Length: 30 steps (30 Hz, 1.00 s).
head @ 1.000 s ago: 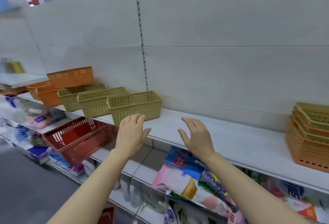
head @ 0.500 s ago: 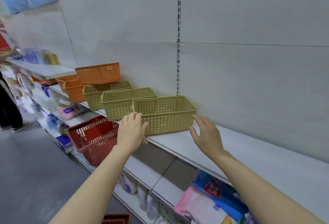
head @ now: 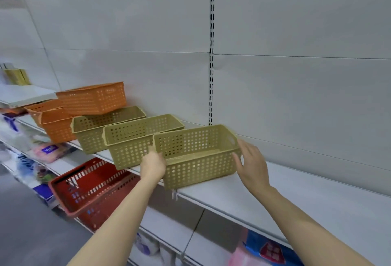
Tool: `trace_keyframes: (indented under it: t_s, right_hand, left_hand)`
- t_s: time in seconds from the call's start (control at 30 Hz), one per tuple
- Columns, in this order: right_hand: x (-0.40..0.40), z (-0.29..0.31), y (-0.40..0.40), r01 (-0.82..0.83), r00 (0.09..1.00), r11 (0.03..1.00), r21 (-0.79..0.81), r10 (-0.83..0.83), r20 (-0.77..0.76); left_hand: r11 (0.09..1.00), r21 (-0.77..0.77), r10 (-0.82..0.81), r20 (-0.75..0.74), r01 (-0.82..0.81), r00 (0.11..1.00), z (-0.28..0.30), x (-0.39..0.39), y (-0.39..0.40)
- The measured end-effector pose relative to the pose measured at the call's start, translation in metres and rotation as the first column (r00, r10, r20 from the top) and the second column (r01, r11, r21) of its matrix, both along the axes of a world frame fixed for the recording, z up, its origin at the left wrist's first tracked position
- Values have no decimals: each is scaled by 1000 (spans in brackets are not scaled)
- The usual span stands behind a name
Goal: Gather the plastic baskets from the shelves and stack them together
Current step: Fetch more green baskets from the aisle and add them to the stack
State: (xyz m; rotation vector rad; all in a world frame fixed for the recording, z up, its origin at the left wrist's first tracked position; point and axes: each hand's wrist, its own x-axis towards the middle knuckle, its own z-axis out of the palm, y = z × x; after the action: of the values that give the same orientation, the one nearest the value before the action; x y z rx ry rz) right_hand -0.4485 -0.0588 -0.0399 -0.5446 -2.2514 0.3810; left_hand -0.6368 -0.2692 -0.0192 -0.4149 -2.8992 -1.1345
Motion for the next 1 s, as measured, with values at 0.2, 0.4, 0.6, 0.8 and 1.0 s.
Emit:
trace_keyframes:
  t_s: [0.2, 0.4, 0.6, 0.8, 1.0]
  right_hand:
    - [-1, 17, -8, -141, 964, 876, -460, 17, -265]
    - [-11, 36, -19, -243, 885, 753, -612, -86, -458]
    - [-19, 29, -23, -306, 883, 713, -631, -34, -467]
    - [-25, 26, -39, -269, 871, 728, -631, -96, -482]
    - [-13, 14, -48, -237, 859, 731, -641, -150, -489]
  left_hand:
    - [949, 282, -101, -142, 138, 985, -6, 1, -21]
    - [887, 364, -202, -251, 285, 947, 8, -6, -39]
    - [907, 308, -214, -249, 287, 944, 11, -30, -49]
    - [890, 421, -30, -335, 178, 942, 20, -71, -61]
    - [968, 187, 166, 19, -166, 986, 8, -156, -72]
